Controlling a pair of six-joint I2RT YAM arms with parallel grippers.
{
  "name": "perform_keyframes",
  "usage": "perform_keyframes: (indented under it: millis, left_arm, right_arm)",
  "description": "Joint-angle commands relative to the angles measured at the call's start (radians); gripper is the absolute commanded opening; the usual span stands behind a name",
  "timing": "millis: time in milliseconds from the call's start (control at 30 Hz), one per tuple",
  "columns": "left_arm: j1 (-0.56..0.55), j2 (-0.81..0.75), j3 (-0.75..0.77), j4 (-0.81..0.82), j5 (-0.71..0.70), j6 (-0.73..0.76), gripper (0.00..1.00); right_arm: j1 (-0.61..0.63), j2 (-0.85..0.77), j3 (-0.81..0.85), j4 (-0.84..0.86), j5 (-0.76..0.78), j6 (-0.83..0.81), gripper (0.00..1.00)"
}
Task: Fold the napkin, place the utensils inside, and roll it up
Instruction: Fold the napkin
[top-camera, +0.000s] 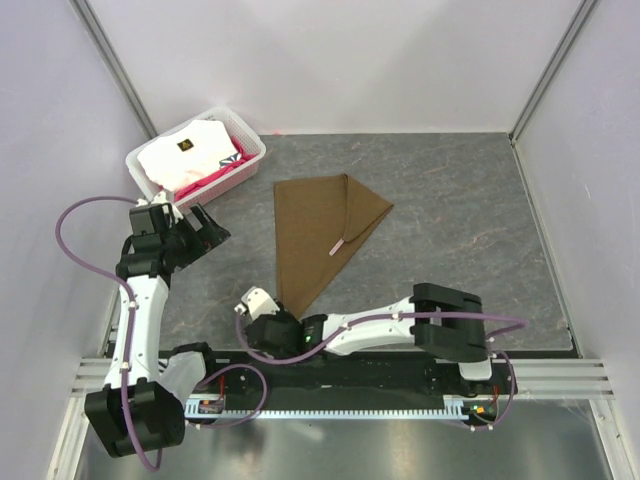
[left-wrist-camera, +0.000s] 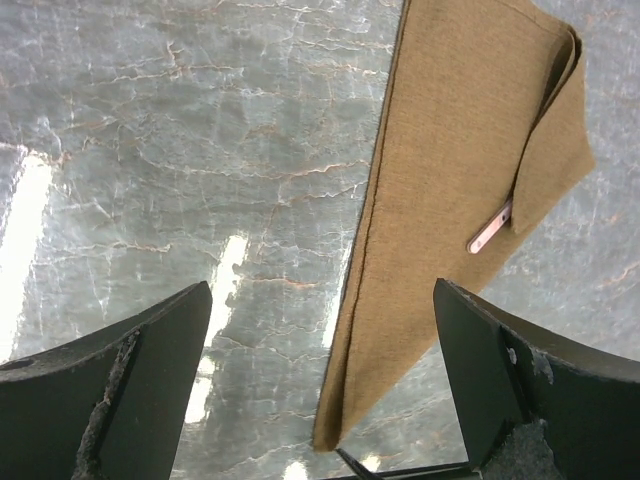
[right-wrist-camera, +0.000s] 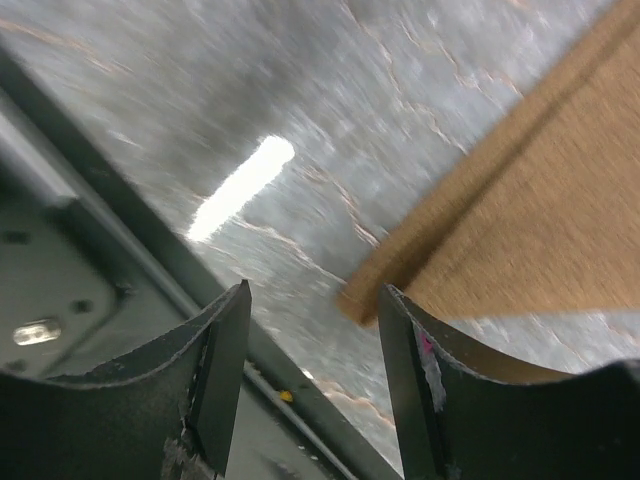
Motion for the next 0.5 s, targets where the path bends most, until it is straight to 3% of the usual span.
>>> perform_keyframes:
  millis: [0, 233, 467]
  left_arm:
    - [0.004, -0.004, 0.014, 0.055, 0.039, 0.082, 1.0]
    - [0.006, -0.007, -0.009, 0.083, 0.032, 0.085, 1.0]
    - [0.004, -0.004, -0.029, 0.097, 0.032, 0.084, 1.0]
  right_arm:
    - [0.033, 0.058, 0.123, -0.22, 0.224, 0.039, 0.62]
    - [0.065, 0.099, 0.191, -0.301, 0.3, 0.028, 0.61]
    - [0.065, 0.135, 0.2, -0.309, 0.25, 0.036, 0.55]
